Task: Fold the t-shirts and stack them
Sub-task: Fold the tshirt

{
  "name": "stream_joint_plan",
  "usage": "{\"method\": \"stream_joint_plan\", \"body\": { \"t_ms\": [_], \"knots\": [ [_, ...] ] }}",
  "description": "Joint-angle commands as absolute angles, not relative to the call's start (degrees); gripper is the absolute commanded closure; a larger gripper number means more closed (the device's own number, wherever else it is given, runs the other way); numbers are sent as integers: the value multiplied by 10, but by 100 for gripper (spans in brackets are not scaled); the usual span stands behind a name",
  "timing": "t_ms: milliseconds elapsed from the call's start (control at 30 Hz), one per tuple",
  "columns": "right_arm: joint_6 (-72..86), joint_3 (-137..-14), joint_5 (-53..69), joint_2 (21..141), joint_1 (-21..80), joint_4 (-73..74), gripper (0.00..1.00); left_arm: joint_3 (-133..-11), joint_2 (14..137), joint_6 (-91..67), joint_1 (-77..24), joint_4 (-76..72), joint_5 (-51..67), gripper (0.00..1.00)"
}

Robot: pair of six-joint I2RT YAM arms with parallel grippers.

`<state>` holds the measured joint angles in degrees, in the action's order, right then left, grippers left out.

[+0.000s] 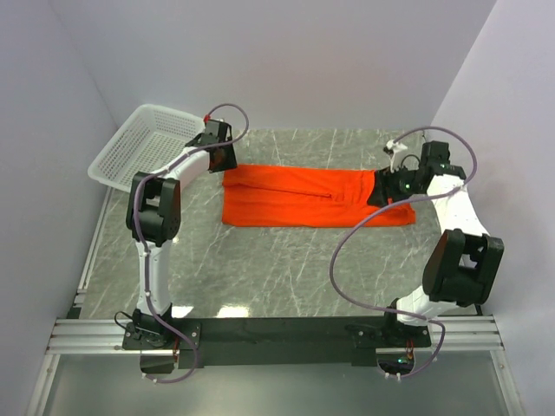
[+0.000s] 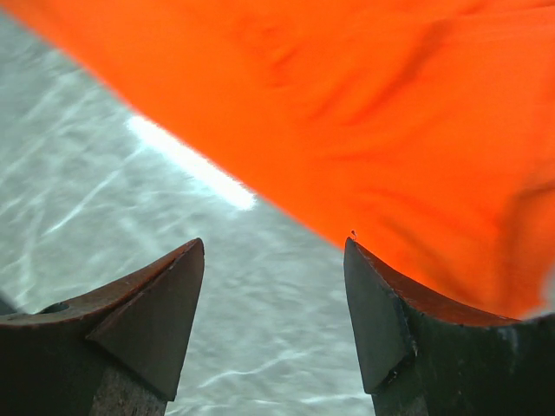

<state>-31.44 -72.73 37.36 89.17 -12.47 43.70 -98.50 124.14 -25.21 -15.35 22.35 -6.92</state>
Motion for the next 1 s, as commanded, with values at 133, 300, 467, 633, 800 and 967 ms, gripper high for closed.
{"method": "stream_joint_plan", "body": {
  "t_ms": [133, 300, 467, 633, 800, 967],
  "knots": [
    [-326, -673, 466, 839, -121, 446, 28, -1024, 1272, -265, -154, 259, -117, 53],
    [-317, -673, 471, 835, -121, 447, 28, -1006, 1286, -272, -153, 265, -123, 55],
    [-310, -677, 474, 835, -121, 447, 28, -1000, 1294, -276, -154, 274, -113, 62],
    [-307, -671, 475, 827, -121, 445, 28, -973, 1287, -277, -153, 265, -91, 86],
    [-314, -666, 480, 825, -120, 453, 28, -914, 1238, -290, -153, 257, -91, 99],
    [-336, -670, 488, 831, -118, 468, 28, -767, 1135, -337, -153, 235, -91, 99]
  ]
}}
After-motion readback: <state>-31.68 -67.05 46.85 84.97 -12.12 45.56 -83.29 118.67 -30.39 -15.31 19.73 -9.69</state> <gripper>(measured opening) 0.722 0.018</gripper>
